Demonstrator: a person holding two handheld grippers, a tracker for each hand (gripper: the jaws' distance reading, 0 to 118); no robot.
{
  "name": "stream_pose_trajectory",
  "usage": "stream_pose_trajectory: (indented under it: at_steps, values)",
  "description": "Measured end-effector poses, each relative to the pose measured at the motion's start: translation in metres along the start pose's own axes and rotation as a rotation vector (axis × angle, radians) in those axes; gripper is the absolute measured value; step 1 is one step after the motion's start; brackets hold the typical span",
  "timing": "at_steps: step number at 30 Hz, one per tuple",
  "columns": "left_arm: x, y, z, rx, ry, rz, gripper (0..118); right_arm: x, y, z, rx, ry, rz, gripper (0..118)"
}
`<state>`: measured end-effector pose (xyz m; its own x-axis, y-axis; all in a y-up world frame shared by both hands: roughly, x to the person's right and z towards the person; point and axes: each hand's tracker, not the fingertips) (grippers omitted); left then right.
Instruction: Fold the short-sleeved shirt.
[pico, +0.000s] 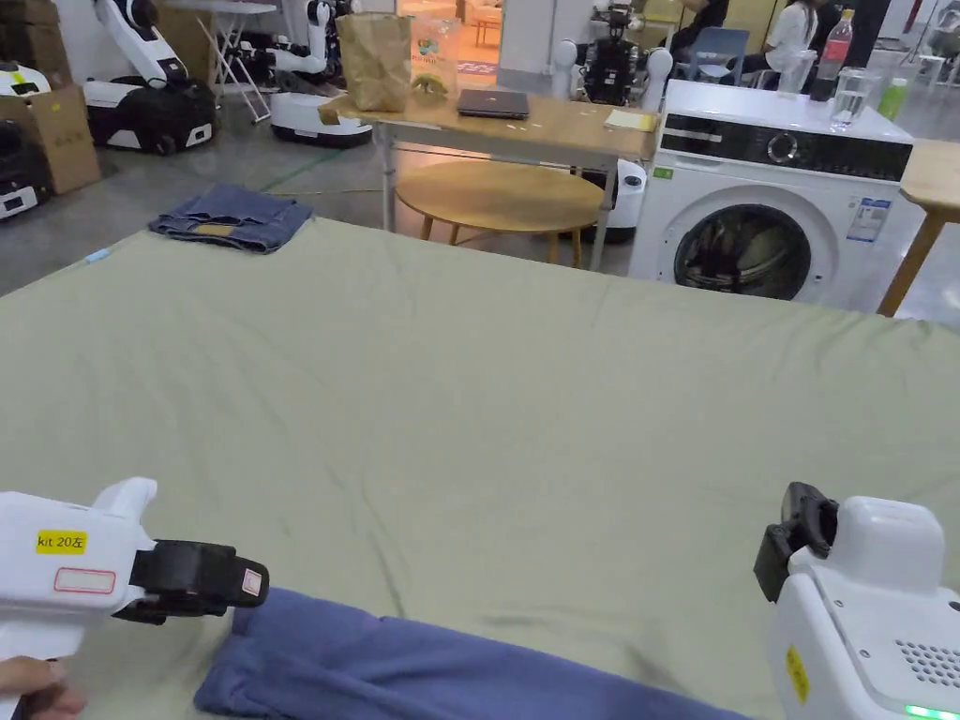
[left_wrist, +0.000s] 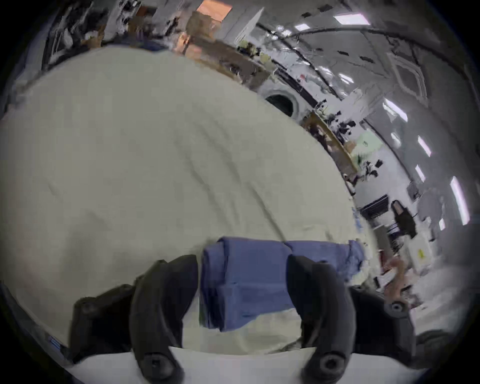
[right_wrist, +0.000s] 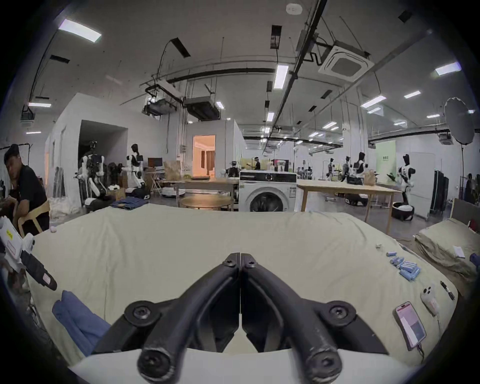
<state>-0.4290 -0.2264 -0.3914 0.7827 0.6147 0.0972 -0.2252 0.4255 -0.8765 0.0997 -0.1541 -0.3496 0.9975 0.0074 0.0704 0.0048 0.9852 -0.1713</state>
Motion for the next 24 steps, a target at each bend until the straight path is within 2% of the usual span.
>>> stream_pose_trajectory:
  at_steps: [1, 5, 8, 10, 13, 15, 17, 19, 21, 24]
  values:
    - [-0.007, -0.001, 0.000, -0.002, -0.007, 0.036, 72, 0.000, -0.001, -0.001, -0.004, -0.001, -0.001, 0]
    - [-0.033, -0.004, -0.013, -0.086, -0.060, 0.114, 72, 0.003, -0.003, -0.003, -0.018, -0.003, 0.005, 0]
    - [-0.048, -0.016, -0.034, -0.156, -0.161, 0.221, 72, 0.005, -0.002, -0.004, -0.032, -0.001, 0.013, 0]
    - [-0.051, -0.024, -0.040, -0.090, -0.281, 0.254, 72, 0.006, -0.002, -0.004, -0.032, -0.002, 0.011, 0]
    - [-0.044, -0.029, -0.059, -0.105, -0.386, 0.295, 72, 0.005, -0.002, -0.005, -0.034, -0.003, 0.005, 0]
    - [-0.033, -0.031, -0.070, -0.125, -0.386, 0.250, 70, 0.006, -0.001, -0.008, -0.045, 0.004, 0.000, 0]
    - [-0.026, -0.027, -0.075, -0.125, -0.374, 0.199, 52, 0.006, -0.001, -0.007, -0.052, 0.007, -0.004, 0]
    - [-0.021, -0.026, -0.080, -0.137, -0.312, 0.187, 13, 0.007, -0.001, -0.006, -0.051, 0.005, -0.003, 0]
    - [-0.022, -0.026, -0.082, -0.147, -0.228, 0.178, 9, 0.009, -0.002, -0.004, -0.050, 0.003, 0.002, 0]
    - [-0.016, -0.026, -0.073, -0.124, -0.248, 0.171, 7, 0.014, -0.004, -0.003, -0.053, -0.004, 0.004, 0]
